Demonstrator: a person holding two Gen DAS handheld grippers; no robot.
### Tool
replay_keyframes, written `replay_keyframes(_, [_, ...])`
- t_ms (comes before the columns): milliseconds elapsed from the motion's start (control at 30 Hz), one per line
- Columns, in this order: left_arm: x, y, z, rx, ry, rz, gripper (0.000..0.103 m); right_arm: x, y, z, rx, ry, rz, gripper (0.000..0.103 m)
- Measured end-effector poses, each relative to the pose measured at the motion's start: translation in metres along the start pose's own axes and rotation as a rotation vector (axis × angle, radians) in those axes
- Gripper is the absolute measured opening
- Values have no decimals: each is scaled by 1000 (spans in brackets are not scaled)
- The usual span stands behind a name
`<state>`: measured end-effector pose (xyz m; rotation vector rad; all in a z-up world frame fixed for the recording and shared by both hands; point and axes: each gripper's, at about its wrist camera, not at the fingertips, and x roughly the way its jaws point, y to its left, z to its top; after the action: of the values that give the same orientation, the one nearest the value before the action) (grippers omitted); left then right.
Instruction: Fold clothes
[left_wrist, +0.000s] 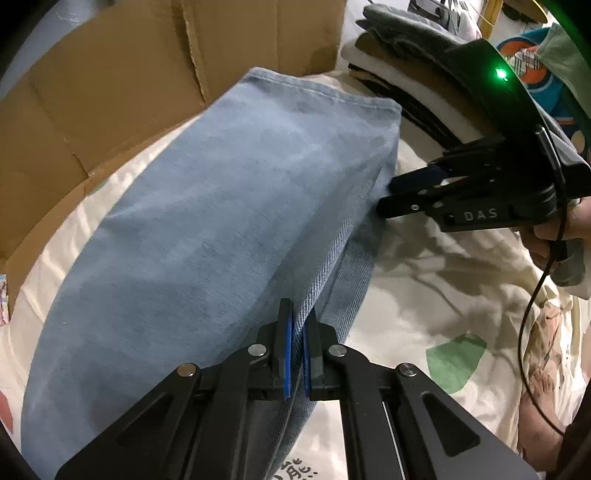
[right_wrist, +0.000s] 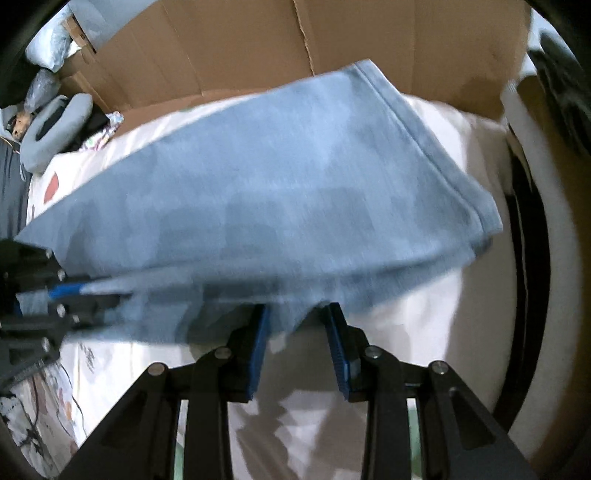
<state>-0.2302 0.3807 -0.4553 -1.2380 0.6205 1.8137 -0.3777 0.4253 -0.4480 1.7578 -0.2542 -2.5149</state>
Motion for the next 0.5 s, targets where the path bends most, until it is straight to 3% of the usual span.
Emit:
replay_keyframes(300, [13,-14,-3,33,60,17,4,-15,-12,-25,63,16,24,30])
replay_keyframes(467, [5,-15,-6,-17,80,-35,26,-23,-13,-21,78,20,41,30])
replay_keyframes(500, [1,-13,-8,-46,77,-52,27,-25,-13,-21,79,20,44,30])
